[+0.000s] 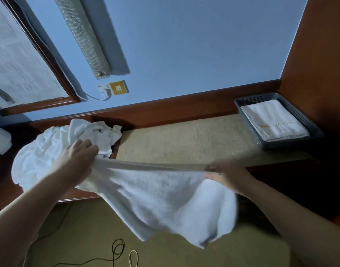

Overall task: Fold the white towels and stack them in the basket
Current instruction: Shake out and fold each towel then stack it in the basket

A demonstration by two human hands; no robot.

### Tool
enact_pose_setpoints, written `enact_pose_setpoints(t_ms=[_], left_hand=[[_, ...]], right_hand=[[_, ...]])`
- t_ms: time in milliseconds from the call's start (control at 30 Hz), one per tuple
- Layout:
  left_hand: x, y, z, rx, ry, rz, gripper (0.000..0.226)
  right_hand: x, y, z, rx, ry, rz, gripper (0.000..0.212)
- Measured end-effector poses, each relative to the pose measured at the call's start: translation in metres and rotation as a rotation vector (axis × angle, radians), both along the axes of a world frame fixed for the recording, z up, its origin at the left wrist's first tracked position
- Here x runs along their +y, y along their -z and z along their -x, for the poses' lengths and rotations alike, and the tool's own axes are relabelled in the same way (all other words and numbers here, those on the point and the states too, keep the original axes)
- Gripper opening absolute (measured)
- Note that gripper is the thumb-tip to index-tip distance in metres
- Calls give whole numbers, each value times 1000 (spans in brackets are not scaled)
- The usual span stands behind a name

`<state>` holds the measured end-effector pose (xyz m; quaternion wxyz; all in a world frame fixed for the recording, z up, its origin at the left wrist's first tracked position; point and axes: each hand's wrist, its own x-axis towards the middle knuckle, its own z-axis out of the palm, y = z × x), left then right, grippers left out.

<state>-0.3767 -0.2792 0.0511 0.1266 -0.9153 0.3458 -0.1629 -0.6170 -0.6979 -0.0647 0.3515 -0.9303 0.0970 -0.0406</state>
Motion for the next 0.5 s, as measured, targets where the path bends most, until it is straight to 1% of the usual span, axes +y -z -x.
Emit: enact_pose_setpoints(t_ms=[33, 67, 133, 167, 200, 267, 300, 333, 367, 433, 500], left_hand=[[3, 3, -1, 38, -29, -16, 45], [6, 8, -5, 68, -40, -16, 45], [9, 12, -10, 123, -49, 0, 41], [8, 12, -11, 162, -50, 16, 40], [6, 13, -11, 217, -54, 32, 38], [0, 13, -6, 329, -89, 54, 29], [-5, 12, 0, 374, -108, 69, 22], [-9, 11, 4, 404, -105, 103, 17], [-13, 11, 8, 416, -90, 143, 22], [-19, 12, 15, 411, -63, 182, 43], [-21, 15, 17, 404, -59, 211, 48]], right_hand=[[-6, -16, -4, -2, -47, 69, 14], [-13, -30, -8, 41, -90, 154, 23], [-24, -54, -13, 106, -177, 337, 65], [-30, -65, -16, 138, -204, 405, 80], [-36, -74, -17, 177, -212, 439, 82], [-50, -86, -19, 259, -200, 481, 60], [-55, -94, -18, 288, -190, 495, 53], [-60, -99, -17, 305, -178, 516, 52], [-65, -103, -15, 312, -173, 530, 53], [-72, -104, -12, 304, -148, 524, 48], [-78, -100, -11, 250, -117, 499, 35]])
